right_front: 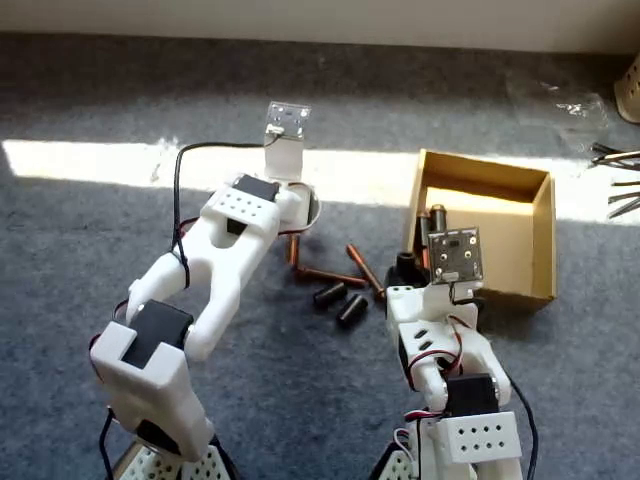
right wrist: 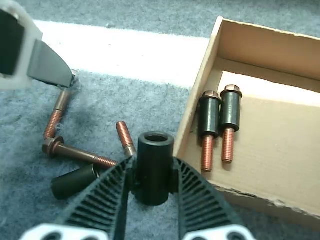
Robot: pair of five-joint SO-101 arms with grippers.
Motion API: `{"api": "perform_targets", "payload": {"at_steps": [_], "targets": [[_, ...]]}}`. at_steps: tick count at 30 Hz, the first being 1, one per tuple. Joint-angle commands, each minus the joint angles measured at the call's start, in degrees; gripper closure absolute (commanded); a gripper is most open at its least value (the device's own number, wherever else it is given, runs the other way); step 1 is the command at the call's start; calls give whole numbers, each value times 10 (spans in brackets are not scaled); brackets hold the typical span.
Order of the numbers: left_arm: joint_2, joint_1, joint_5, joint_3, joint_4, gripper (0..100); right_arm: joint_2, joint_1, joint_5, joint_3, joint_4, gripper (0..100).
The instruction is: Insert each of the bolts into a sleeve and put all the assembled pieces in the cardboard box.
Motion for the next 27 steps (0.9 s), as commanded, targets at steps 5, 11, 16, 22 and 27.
{"api": "perform_targets", "payload": {"at_steps": [5,11,16,22,27], "targets": [[64,-4,7,-68,-7,880,-6,6,-2,-4,-16,994],[82,-4,6,-82,-10,877,-6,6,-2,-4,-16,994],[87,-4,6,-100,-8,877,-6,6,-2,-4,-16,994],[88,-4,6,-99,-10,881,-6,6,-2,-4,-16,994],[88,-4,7,-95,-8,881,-6,6,-2,-4,-16,994]]}}
